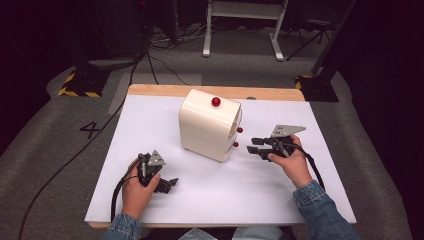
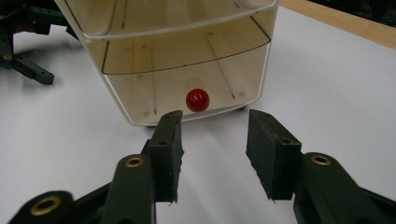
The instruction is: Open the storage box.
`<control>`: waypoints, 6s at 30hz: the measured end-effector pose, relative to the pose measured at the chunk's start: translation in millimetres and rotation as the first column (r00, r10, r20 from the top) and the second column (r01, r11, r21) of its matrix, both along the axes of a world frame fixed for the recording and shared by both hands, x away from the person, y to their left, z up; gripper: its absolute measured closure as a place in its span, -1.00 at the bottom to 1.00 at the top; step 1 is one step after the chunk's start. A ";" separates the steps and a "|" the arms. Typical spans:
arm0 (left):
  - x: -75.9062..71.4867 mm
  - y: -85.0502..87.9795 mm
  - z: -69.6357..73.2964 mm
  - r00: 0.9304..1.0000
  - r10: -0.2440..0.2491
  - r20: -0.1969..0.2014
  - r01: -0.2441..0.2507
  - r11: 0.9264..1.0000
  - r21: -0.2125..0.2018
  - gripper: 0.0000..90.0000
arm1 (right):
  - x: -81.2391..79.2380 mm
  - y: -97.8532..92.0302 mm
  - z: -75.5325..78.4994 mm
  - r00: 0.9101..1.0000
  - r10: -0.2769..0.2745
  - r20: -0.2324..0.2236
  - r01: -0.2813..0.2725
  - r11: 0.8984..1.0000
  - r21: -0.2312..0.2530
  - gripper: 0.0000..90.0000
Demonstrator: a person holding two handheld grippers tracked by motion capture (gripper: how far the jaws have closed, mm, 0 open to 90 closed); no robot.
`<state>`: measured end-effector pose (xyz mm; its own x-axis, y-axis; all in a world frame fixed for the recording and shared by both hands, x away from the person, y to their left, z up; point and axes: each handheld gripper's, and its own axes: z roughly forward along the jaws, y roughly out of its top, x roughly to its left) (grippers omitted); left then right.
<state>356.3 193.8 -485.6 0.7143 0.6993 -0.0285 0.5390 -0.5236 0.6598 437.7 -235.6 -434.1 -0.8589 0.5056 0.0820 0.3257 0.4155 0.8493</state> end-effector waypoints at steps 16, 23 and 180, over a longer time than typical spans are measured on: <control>-0.1 -0.1 -0.1 1.000 0.002 -0.002 -0.002 1.000 -0.003 -0.97 | 16.5 29.4 -22.2 0.998 0.070 -0.012 -0.070 0.998 0.004 0.53; -0.1 -0.1 -0.1 1.000 0.001 -0.002 -0.002 1.000 -0.003 -0.97 | 19.3 36.4 -22.8 0.996 0.084 0.005 -0.084 0.996 -0.019 0.63; 0.2 -0.8 -0.2 1.000 -0.005 -0.003 0.005 1.000 0.001 -0.99 | -23.3 -24.6 50.8 0.991 0.017 0.136 -0.025 0.998 0.061 0.66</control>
<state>356.6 193.0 -485.8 0.7179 0.6955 -0.0301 0.5382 -0.5271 0.6576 414.4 -260.2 -383.3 -0.8745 0.4851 -0.0052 0.1978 0.3662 0.9093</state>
